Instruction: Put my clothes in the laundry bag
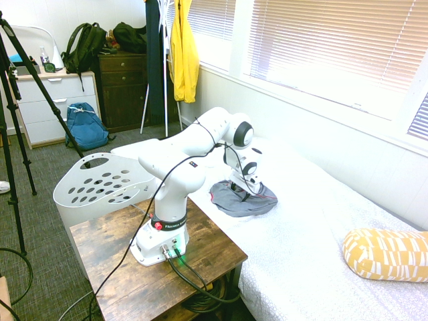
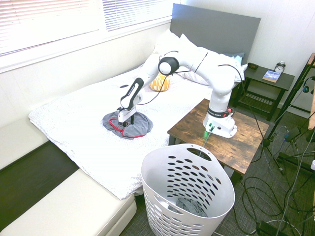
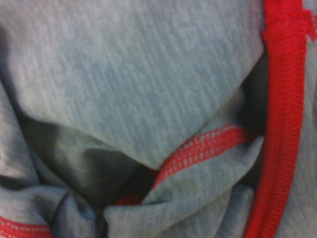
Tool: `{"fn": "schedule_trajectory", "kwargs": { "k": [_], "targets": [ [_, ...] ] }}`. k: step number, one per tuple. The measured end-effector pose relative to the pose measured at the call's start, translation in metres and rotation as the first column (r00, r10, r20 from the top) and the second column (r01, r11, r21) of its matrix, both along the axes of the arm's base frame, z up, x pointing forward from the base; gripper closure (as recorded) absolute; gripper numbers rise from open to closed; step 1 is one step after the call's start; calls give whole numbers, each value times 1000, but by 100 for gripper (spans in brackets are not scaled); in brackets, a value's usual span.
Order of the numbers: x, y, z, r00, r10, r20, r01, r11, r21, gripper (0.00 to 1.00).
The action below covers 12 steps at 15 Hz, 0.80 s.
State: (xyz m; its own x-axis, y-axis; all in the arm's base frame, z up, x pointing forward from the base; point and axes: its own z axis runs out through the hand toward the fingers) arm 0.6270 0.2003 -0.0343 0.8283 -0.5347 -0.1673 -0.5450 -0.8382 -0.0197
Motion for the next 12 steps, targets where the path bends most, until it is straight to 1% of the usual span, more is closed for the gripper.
{"fn": "schedule_trajectory", "kwargs": {
  "k": [12],
  "targets": [
    [3,-3,2,1000,3,13,-3,1000,-5,100]
  ]
}}
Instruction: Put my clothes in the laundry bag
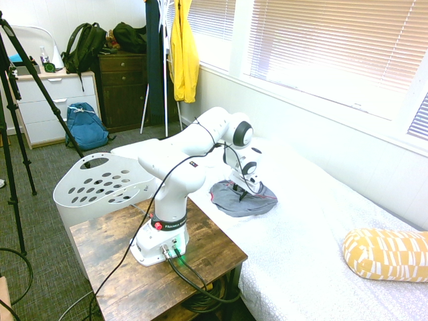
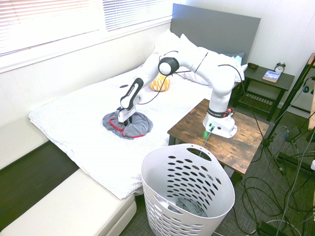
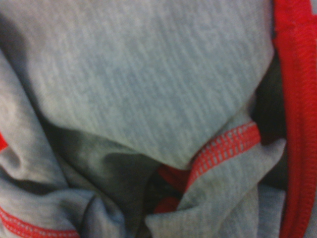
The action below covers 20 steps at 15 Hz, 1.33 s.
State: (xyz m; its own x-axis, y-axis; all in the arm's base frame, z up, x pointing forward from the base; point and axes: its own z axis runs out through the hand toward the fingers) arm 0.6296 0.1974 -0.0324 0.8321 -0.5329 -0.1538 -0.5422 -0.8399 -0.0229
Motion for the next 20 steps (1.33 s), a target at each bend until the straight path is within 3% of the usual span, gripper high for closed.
{"fn": "schedule_trajectory", "kwargs": {
  "k": [6,9,15,20],
  "targets": [
    [12,-11,16,1000,-8,28,8,1000,0,100],
    [22,-1,49,998,4,68,-4,1000,9,100],
    [36,18,185,989,29,147,-34,999,32,100],
    [6,63,361,977,137,166,-148,987,55,100]
  ]
}}
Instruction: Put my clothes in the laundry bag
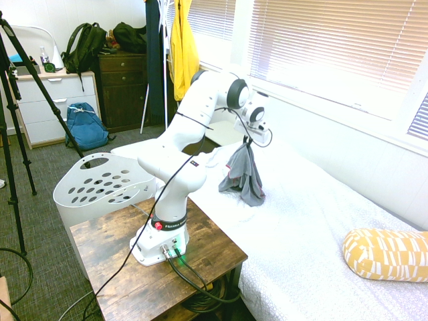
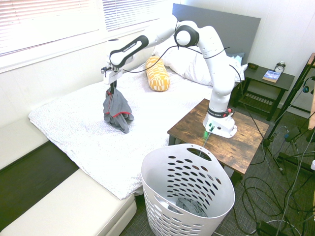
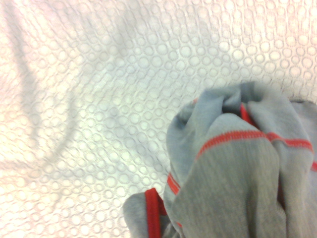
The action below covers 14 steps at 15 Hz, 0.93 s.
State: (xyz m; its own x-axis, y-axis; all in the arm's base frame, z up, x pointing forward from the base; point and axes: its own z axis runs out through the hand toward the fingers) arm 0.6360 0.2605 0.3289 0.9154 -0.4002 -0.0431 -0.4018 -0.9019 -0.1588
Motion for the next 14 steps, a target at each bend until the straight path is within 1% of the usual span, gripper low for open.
{"fn": "schedule_trajectory", "kwargs": {
  "k": [3,5,7,9,11,14],
  "targets": [
    [-55,34,81,996,86,12,-86,996,3,100],
    [-110,70,131,987,162,16,-163,987,5,100],
    [-174,104,174,972,235,29,-235,972,-5,100],
    [-243,126,206,950,310,20,-310,951,-3,100],
    [-309,144,232,925,381,12,-381,925,10,100],
    [-402,165,261,875,485,10,-485,875,13,100]
  ]
}}
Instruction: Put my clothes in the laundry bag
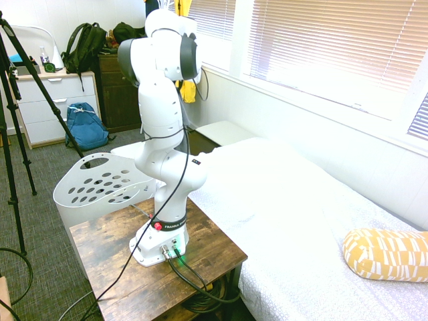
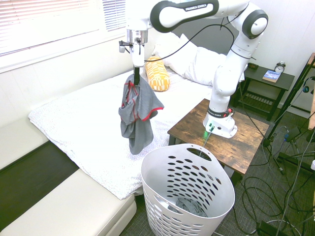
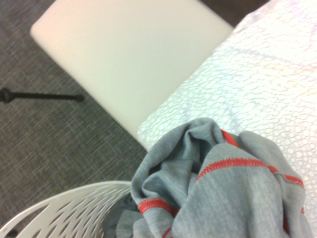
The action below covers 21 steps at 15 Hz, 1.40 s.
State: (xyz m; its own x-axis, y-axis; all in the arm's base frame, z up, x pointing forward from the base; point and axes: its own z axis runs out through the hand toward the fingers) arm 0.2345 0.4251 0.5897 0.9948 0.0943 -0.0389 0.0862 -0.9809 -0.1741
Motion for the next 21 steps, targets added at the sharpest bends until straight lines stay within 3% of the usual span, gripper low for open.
{"fn": "schedule_trajectory", "kwargs": {
  "k": [4,9,14,19,20,21],
  "targets": [
    [-111,9,10,993,114,-8,-114,993,-22,100],
    [-197,17,-12,976,212,-46,-215,975,-56,100],
    [-234,23,-57,970,234,-70,-241,964,-117,100],
    [-223,13,-114,977,188,-102,-203,965,-164,100],
    [-224,13,-115,976,189,-105,-204,965,-163,0],
    [-225,14,-115,976,190,-106,-206,965,-162,0]
  ]
}}
